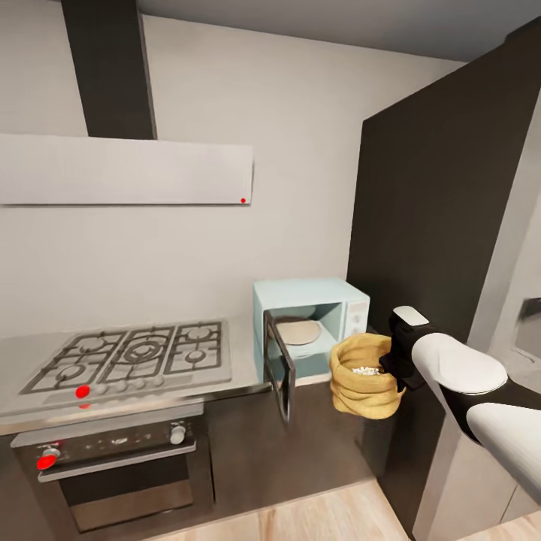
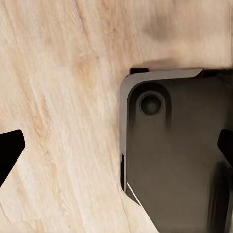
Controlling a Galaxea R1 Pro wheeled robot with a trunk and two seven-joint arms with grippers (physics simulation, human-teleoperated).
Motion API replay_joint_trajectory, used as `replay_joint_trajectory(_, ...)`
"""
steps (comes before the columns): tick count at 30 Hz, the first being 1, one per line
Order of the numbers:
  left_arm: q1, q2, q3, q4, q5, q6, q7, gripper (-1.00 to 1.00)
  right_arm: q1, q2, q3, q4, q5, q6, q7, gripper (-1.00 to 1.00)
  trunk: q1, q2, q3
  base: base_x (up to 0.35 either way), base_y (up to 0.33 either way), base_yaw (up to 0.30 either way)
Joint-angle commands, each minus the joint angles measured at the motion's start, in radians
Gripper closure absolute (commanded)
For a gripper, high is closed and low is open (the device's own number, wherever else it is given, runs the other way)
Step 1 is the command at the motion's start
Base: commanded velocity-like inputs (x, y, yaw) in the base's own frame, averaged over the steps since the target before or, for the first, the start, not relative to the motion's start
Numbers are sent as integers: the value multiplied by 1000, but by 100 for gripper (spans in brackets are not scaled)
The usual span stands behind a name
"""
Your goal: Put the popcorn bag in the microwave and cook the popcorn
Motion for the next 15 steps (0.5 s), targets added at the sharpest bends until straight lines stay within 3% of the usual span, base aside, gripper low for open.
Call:
replay_joint_trajectory(1, 0, 0, 0, 0, 0, -3, 0, -100, 0, 0, 7, -1, -11, 8, -4, 100, 1, 0, 0, 230, -223, 137)
replay_joint_trajectory(15, 0, 0, 0, 0, 0, -5, 0, -100, 0, 0, 9, 0, -11, 9, -4, 100, 1, 0, 0, 186, -224, 232)
